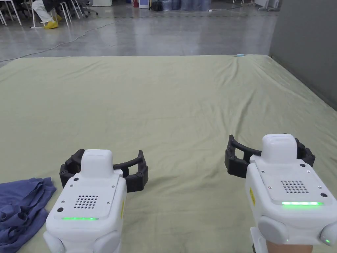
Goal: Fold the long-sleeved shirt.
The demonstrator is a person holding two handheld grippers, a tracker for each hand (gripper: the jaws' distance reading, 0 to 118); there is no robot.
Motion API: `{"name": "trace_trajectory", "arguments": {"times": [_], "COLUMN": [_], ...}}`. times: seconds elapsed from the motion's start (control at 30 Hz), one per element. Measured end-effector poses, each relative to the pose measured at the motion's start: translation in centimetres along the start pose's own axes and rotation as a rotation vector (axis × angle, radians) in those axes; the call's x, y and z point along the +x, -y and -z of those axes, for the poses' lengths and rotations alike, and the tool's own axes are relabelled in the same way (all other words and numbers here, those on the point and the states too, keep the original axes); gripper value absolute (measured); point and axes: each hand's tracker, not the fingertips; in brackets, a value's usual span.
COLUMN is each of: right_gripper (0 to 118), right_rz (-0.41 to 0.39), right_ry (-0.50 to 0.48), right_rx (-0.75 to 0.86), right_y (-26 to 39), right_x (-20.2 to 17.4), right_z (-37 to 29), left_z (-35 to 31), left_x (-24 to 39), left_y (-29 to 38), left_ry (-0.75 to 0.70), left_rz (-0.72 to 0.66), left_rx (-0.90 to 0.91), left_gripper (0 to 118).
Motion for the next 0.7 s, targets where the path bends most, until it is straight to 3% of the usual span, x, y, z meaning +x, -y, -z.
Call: {"name": "trace_trajectory", "arguments": {"times": [0.27,0.37,0.43,0.53,0.6,0.7], "right_gripper": [105,105,105,105,105,105], "right_rz": [0.002,0.002,0.004,0.004,0.002,0.004], "right_ry": [0.000,-0.001,-0.004,-0.006,-0.008,-0.009], "right_rx": [-0.002,-0.004,-0.007,-0.006,-0.007,-0.008], "right_y": [-0.2,-0.2,-0.2,-0.2,-0.2,-0.2], "right_x": [0.1,0.1,0.0,-0.1,-0.2,-0.2], "right_z": [0.1,0.1,0.1,0.1,0.1,0.1], "left_z": [-0.2,0.3,0.5,0.8,0.8,0.5], "left_x": [0.0,-0.1,0.9,2.5,3.1,2.9], "left_y": [-0.5,-1.6,-2.5,-3.6,-3.9,-3.8], "left_ry": [0.017,0.078,-0.052,-0.188,-0.209,-0.107], "left_rz": [0.004,-0.088,-0.099,-0.010,0.056,0.013], "left_rx": [-0.003,-0.118,-0.182,-0.247,-0.252,-0.226], "left_gripper": [117,117,117,118,118,117]}}
